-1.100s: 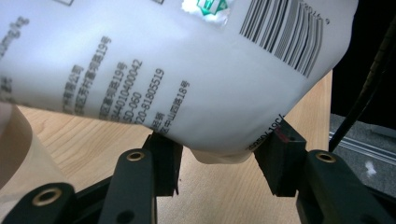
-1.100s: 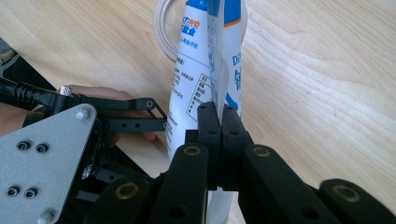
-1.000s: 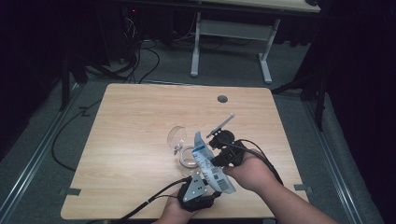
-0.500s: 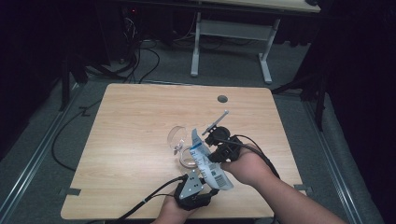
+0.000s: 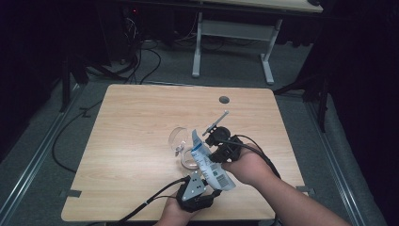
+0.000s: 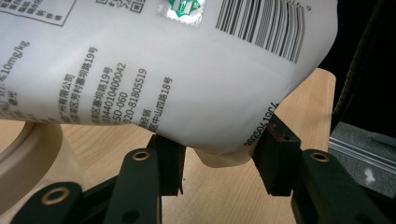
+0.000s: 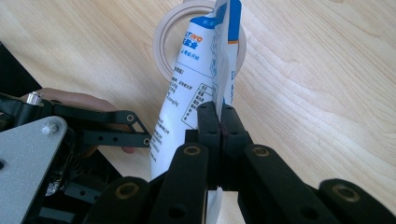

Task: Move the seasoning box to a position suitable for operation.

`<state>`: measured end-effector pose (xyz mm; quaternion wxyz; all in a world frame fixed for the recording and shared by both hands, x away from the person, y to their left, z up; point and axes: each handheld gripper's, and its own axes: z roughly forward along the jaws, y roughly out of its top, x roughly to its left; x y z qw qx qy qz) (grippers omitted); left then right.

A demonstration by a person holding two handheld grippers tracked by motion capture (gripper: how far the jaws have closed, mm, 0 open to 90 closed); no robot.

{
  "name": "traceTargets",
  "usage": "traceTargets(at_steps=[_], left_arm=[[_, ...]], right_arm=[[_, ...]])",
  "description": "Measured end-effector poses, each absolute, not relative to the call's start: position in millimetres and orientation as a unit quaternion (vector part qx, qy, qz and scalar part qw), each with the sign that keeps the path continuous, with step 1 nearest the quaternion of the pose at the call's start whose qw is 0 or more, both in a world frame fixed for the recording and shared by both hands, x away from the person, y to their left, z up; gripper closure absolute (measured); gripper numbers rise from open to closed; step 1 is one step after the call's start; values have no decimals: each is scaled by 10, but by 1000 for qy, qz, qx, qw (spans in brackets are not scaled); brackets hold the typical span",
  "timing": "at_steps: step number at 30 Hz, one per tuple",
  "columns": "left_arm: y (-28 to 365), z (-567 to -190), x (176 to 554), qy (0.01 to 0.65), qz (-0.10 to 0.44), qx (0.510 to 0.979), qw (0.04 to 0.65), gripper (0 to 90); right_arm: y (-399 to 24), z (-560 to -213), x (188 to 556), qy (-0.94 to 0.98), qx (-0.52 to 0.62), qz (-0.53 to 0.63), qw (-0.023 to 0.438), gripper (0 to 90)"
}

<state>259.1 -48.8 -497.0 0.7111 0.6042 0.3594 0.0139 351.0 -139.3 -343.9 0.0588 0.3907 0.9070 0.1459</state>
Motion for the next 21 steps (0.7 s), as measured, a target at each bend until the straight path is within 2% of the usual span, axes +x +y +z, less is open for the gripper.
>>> traceTargets(at_steps=[21], left_arm=[[-427,-4942,2533,342,18,607,717,587]], right_arm=[[-1333,-3400,3492,913,377,140,64,900]])
